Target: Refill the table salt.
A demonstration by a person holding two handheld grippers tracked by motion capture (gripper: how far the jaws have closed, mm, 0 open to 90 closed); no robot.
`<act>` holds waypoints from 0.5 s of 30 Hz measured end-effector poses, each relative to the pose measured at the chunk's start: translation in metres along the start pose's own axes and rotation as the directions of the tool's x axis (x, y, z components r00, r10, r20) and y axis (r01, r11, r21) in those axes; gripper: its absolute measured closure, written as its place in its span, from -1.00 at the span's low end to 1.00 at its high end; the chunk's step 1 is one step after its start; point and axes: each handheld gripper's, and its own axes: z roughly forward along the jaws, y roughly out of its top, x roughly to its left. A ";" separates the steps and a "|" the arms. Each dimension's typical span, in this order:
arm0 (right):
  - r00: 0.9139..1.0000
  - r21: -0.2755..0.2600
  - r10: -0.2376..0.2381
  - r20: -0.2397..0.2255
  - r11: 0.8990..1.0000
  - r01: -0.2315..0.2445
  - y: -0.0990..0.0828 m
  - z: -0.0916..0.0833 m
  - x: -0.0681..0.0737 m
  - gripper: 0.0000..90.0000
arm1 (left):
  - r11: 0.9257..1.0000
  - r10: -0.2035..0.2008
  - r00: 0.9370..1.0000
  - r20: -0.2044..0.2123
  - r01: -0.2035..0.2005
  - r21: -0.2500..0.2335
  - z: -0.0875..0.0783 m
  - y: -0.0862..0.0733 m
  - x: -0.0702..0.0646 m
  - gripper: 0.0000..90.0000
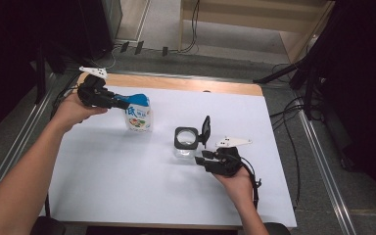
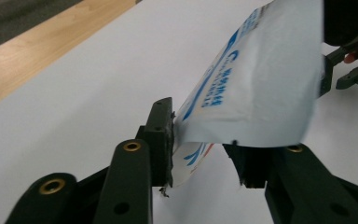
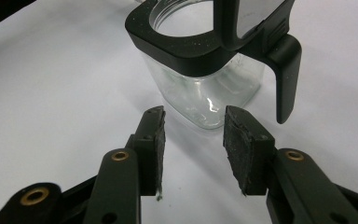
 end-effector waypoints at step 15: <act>1.000 -0.005 -0.001 0.000 1.000 0.001 -0.002 -0.001 0.002 0.34 | 0.999 0.024 1.000 0.011 -0.025 0.029 0.003 0.005 -0.003 0.95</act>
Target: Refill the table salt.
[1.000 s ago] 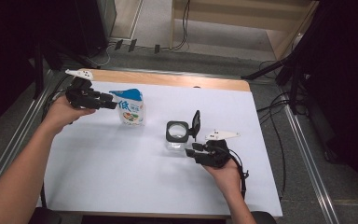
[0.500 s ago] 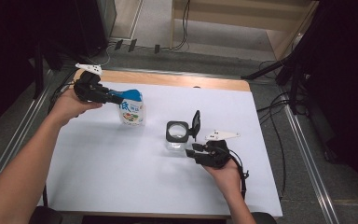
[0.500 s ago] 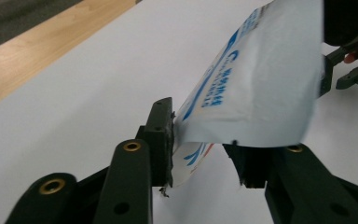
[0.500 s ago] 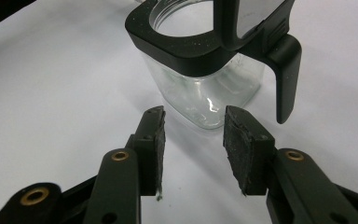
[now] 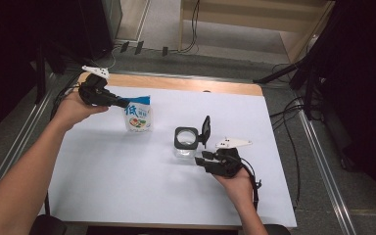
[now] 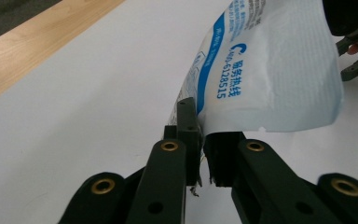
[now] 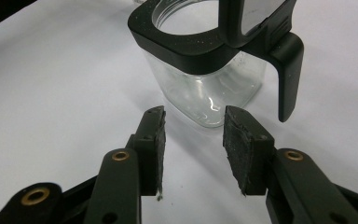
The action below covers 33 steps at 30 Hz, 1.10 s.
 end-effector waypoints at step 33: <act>0.997 -0.095 -0.078 -0.009 0.993 0.077 0.009 -0.015 0.026 0.41 | 0.997 0.010 1.000 0.029 -0.008 -0.077 -0.014 0.025 -0.066 1.00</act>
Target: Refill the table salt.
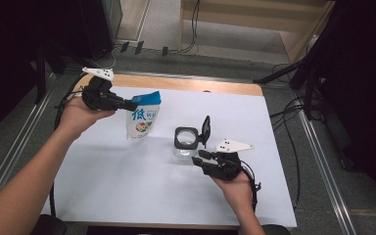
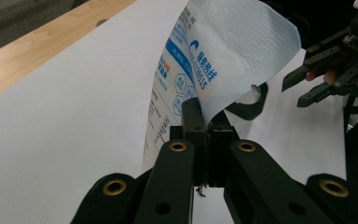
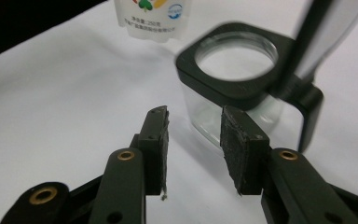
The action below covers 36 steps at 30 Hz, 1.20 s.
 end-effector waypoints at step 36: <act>0.999 -0.023 -0.050 0.014 0.998 0.050 0.032 0.106 0.069 -0.10 | 0.997 0.046 0.990 0.132 -0.054 0.058 -0.026 0.028 -0.060 1.00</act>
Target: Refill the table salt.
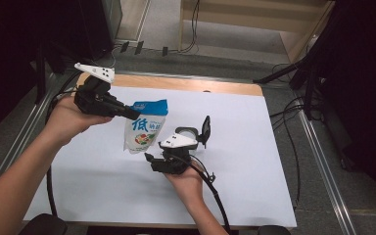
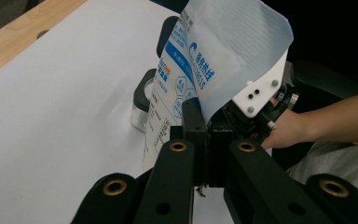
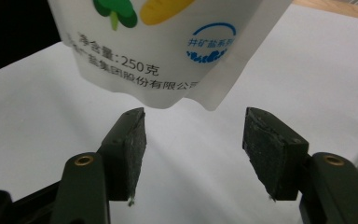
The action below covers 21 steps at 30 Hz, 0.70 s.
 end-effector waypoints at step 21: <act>1.000 -0.057 -0.019 -0.001 0.998 0.019 -0.005 0.022 0.006 0.19 | 0.998 -0.059 0.997 0.052 0.060 -0.002 0.019 0.002 0.005 1.00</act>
